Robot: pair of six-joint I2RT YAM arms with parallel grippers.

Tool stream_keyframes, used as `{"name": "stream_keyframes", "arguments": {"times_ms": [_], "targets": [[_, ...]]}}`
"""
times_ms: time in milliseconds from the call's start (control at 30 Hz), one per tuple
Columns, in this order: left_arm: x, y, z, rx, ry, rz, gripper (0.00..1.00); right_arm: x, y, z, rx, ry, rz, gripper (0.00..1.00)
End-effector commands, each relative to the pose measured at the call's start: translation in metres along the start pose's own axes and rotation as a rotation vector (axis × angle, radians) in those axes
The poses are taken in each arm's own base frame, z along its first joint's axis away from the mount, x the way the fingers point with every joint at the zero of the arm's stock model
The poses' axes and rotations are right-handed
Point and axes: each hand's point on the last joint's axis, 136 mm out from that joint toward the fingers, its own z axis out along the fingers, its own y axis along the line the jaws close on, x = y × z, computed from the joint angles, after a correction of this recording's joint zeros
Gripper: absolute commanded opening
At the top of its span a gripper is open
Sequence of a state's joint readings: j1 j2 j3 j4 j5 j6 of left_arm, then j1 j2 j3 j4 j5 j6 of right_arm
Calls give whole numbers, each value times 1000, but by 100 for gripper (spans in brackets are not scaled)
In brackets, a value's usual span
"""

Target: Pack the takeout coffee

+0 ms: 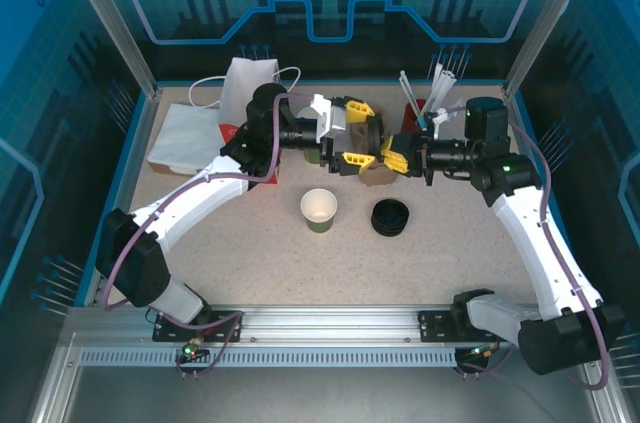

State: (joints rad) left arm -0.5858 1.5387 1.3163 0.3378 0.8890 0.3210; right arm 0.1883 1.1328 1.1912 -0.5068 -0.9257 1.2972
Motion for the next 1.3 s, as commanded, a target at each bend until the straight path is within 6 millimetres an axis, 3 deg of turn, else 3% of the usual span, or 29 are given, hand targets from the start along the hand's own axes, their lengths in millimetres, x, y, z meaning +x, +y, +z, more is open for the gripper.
{"name": "stream_keyframes", "arguments": {"times_ms": [0,433,833,1067,1267], "targets": [[-9,-5,3,46,-16,42,82,9,6,4,-11,48,-36,18],[-7,-7,2,43,2,42,75,9,1,4,4,46,-39,21],[10,-12,-6,9,89,22,73,4,-12,1,55,7,-59,44],[28,-26,-25,-29,233,12,73,-7,-44,-22,207,-115,-113,55],[45,-44,-54,-80,403,-6,73,-23,-92,-50,438,-242,-196,56]]}}
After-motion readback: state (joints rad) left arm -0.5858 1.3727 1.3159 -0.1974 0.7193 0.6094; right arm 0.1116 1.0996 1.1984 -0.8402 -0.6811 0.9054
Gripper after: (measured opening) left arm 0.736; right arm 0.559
